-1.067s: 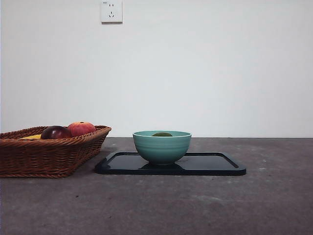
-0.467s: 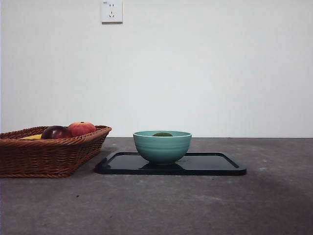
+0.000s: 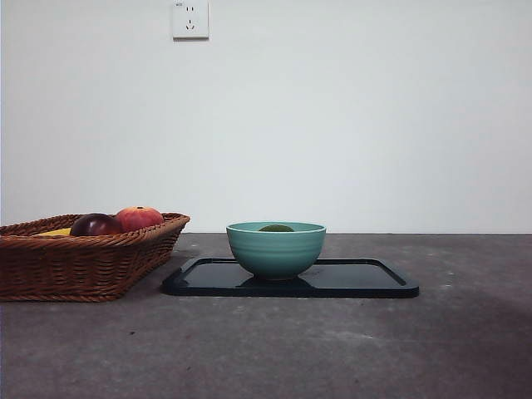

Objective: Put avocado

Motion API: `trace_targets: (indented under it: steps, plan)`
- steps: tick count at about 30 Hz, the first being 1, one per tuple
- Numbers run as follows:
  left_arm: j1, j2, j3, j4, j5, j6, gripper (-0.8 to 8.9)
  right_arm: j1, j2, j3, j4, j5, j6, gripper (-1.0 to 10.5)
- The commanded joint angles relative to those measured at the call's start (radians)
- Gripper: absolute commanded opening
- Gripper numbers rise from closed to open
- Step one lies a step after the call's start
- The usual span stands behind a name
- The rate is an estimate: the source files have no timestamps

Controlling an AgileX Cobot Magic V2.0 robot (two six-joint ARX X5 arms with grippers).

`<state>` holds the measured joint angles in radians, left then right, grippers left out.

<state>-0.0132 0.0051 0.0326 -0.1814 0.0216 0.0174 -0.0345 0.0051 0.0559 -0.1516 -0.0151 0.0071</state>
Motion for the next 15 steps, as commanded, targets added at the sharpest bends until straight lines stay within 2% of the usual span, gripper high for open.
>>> trace_targets:
  steps: [1,15]
  plan:
    - [0.002,-0.002,-0.021,-0.006,-0.003,0.013,0.09,-0.003,-0.002,-0.027,0.010,-0.006,-0.027,0.2]
    - [0.002,-0.002,-0.021,-0.006,-0.003,0.013,0.09,-0.002,-0.002,-0.045,-0.026,-0.012,-0.067,0.2]
